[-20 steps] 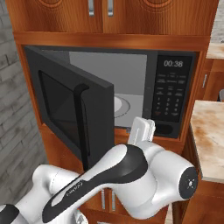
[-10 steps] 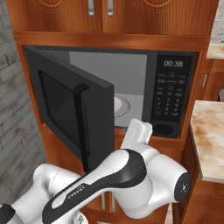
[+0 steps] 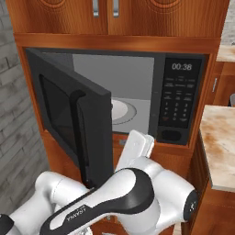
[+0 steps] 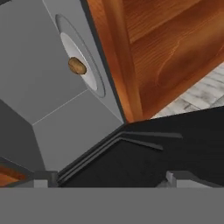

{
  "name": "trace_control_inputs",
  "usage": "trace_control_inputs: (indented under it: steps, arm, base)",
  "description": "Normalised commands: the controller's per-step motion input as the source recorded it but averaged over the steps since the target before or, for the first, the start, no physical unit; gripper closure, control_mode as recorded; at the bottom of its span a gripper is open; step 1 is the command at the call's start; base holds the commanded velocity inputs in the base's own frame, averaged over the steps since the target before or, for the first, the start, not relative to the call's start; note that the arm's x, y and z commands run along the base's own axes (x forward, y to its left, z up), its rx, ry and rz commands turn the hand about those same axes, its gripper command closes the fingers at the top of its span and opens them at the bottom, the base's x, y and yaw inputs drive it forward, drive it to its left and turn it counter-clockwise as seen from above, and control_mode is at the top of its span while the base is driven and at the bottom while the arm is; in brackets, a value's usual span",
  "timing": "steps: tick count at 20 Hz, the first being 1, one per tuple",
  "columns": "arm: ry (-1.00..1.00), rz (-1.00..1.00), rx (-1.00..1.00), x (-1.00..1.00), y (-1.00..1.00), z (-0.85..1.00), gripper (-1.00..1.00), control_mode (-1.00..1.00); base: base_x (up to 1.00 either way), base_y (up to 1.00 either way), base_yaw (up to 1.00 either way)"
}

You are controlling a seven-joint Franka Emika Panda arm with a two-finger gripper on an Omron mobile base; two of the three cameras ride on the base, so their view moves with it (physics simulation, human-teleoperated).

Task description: Retrieve the reheated potato from the microwave, then place the potato, cheese, and condiment on the cutting board.

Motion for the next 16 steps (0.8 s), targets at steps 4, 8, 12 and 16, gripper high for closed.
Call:
trace_control_inputs:
  steps: [4,8,12,16]
  arm:
    - [-0.04,0.06,0.00,-0.49,0.29,0.00,-1.00,-1.00]
    - [-0.05,0.03,0.00,-0.46,0.42,0.00,-1.00,-1.00]
    - [-0.06,0.02,0.00,-0.38,0.52,0.00,-1.00,-1.00]
    - [-0.07,0.04,0.00,-0.40,0.58,0.00,-1.00,-1.00]
  base:
    - [0.00,0.00,0.00]
    - [0.00,0.00,0.00]
    - [0.00,0.00,0.00]
    - [0.00,0.00,0.00]
